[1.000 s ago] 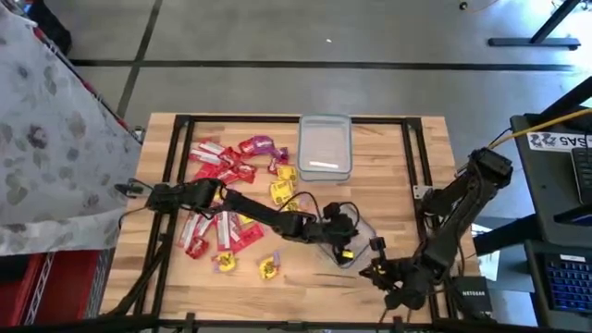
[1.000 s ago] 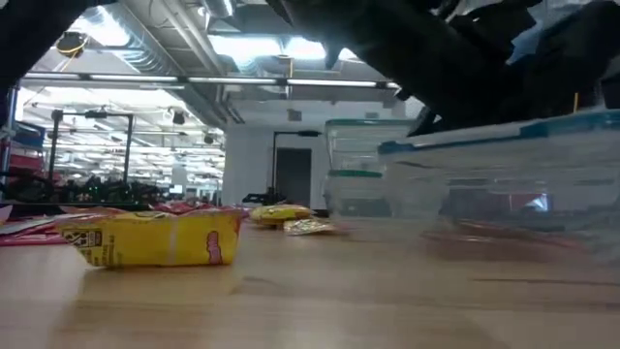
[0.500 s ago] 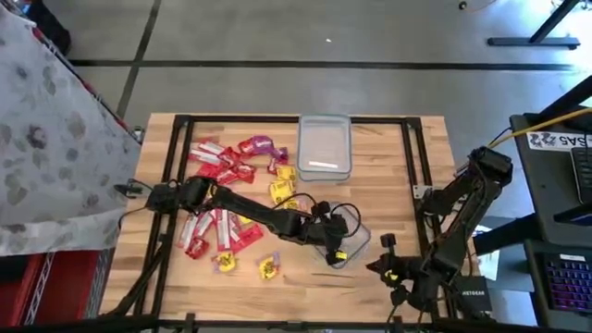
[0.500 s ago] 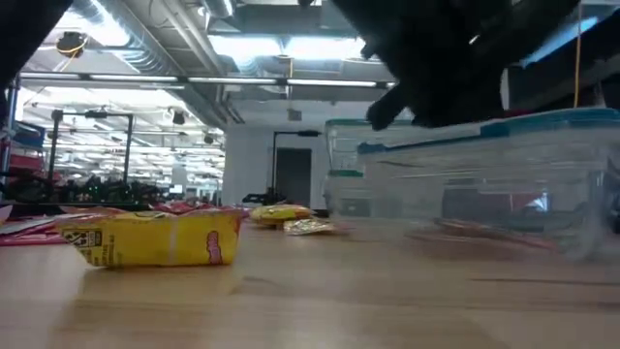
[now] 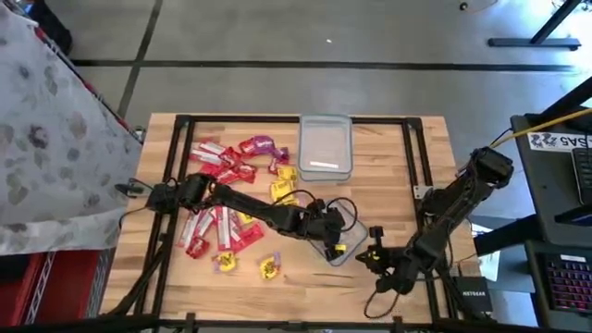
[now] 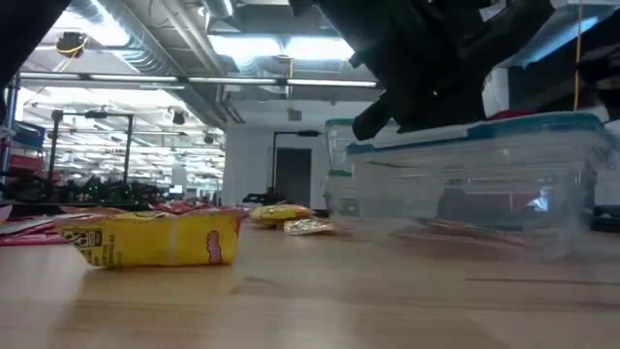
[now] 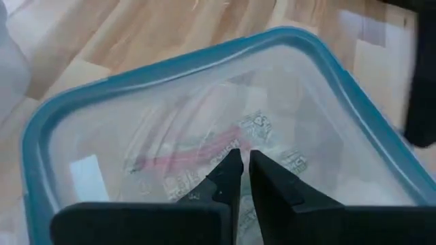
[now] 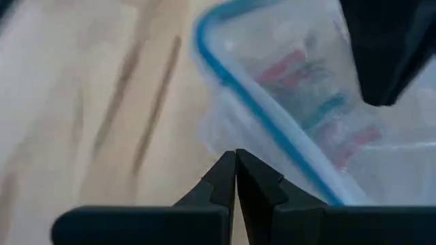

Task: Sort candy
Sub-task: Close the square transparent food container

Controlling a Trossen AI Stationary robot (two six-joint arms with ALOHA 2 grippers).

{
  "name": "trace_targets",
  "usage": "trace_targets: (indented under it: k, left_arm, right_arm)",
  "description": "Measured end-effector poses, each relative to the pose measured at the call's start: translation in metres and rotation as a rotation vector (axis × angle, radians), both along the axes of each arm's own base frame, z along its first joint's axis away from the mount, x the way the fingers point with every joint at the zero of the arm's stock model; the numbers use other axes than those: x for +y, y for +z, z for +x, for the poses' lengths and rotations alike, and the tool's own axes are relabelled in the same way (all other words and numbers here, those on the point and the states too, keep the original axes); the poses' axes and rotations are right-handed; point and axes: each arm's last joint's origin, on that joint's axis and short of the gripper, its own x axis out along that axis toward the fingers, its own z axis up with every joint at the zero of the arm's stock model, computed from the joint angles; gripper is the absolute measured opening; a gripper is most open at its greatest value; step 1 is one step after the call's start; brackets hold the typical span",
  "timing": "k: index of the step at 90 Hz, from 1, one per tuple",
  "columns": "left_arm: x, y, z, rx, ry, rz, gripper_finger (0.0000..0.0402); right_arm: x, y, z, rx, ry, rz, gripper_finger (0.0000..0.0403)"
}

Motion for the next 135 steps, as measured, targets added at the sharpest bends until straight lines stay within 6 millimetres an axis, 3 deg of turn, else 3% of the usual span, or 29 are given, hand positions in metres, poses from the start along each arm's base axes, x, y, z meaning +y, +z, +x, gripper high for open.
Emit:
trace_targets:
  k: [13, 54, 98, 117, 135]
  left_arm:
    - [0.002, -0.013, 0.003, 0.031, -0.020, -0.033, 0.0017]
    - [-0.001, -0.017, 0.010, -0.023, -0.055, -0.174, 0.0001]
    - [-0.003, -0.016, 0.012, -0.045, -0.074, -0.197, 0.0000]
    - [-0.002, -0.020, 0.013, -0.053, -0.082, -0.105, 0.0000]
    - [0.001, 0.029, 0.002, -0.087, -0.113, 0.033, 0.0000]
  right_arm:
    - [-0.010, -0.007, 0.004, 0.008, -0.038, -0.001, 0.0000]
    - [-0.018, -0.010, 0.009, -0.042, -0.124, -0.038, 0.0000]
    - [-0.030, -0.013, 0.004, -0.048, -0.226, -0.134, 0.0000]
    - [-0.028, -0.007, 0.002, -0.009, -0.239, -0.128, 0.0000]
    - [-0.019, 0.007, 0.006, -0.025, -0.225, -0.095, 0.0000]
